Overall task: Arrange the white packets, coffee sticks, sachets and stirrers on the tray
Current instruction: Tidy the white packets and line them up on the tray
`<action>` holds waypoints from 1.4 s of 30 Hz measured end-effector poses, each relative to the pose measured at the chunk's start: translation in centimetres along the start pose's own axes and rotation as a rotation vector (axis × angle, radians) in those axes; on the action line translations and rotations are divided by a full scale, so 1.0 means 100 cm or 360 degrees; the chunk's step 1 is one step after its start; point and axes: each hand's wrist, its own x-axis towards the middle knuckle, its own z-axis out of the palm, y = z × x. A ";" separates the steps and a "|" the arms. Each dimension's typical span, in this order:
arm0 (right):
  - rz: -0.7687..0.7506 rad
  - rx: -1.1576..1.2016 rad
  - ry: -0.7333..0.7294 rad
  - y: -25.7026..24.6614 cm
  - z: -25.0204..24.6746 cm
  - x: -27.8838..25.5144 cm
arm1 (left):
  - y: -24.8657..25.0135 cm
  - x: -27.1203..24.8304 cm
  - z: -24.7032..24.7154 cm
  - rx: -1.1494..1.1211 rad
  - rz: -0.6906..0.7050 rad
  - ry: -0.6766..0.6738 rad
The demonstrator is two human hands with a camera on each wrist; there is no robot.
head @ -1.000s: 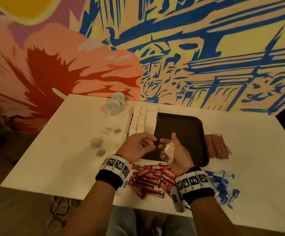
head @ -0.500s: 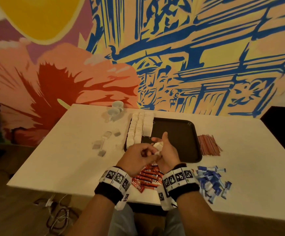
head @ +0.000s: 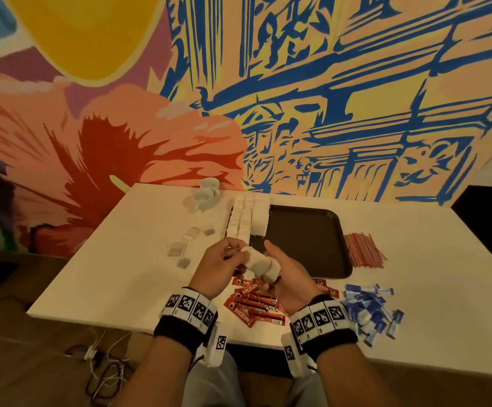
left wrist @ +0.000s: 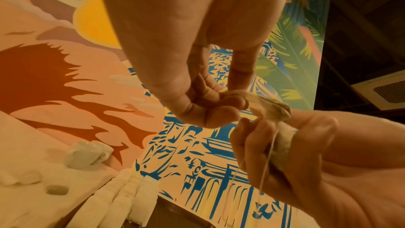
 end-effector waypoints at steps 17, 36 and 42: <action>-0.0263 -0.0080 0.0084 0.010 -0.013 -0.001 | -0.004 -0.009 0.000 -0.0097 0.0020 -0.0138; -0.0442 -0.0417 0.0016 -0.017 -0.007 0.010 | 0.005 0.006 -0.010 0.0110 0.0031 -0.0075; -0.0505 -0.0472 -0.0004 -0.018 -0.004 0.013 | 0.003 0.004 -0.015 0.0227 0.0065 -0.0041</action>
